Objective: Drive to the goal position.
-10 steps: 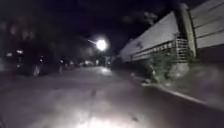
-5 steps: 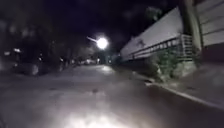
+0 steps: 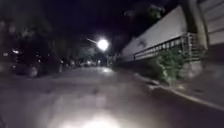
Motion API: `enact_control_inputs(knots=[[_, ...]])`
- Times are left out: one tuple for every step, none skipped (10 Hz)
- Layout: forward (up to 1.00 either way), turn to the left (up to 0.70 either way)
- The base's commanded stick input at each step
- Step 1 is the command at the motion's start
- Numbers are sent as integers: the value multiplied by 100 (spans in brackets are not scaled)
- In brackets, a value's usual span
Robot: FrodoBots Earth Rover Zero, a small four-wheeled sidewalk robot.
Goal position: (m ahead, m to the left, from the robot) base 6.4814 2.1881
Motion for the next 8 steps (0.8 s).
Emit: enact_control_inputs(knots=[[50, 0], [50, 0], [50, 0], [50, 0], [50, 0], [50, 0], [50, 0], [50, 0]])
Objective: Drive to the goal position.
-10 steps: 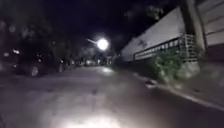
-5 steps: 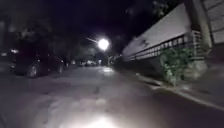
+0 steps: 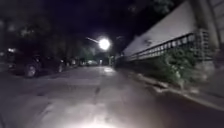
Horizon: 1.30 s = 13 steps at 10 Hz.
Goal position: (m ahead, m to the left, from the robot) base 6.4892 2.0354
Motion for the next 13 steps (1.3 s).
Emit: enact_control_inputs(knots=[[50, 0], [50, 0], [50, -50], [50, -50], [50, -26], [50, 0], [50, 0], [50, 0], [50, 0], [50, 0], [50, 0], [50, 0], [50, 0]])
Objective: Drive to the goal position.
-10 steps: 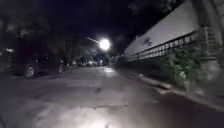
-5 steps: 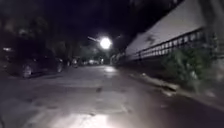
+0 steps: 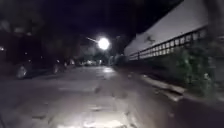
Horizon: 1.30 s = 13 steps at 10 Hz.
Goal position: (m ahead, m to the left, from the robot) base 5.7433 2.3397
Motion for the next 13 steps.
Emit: enact_control_inputs(knots=[[50, 0], [50, 0], [50, 0], [50, 0], [50, 0], [50, 0], [50, 0], [50, 0], [50, 0], [50, 0], [50, 0], [50, 0], [50, 0]])
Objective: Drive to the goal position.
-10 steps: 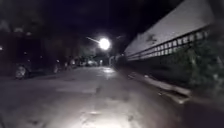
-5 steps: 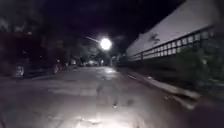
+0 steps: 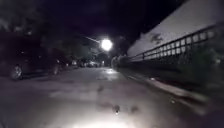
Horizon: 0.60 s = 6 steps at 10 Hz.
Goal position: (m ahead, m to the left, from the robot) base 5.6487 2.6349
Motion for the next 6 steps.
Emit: enact_control_inputs(knots=[[50, 0], [50, 0], [50, 0], [50, 0], [50, 0], [50, 0]])
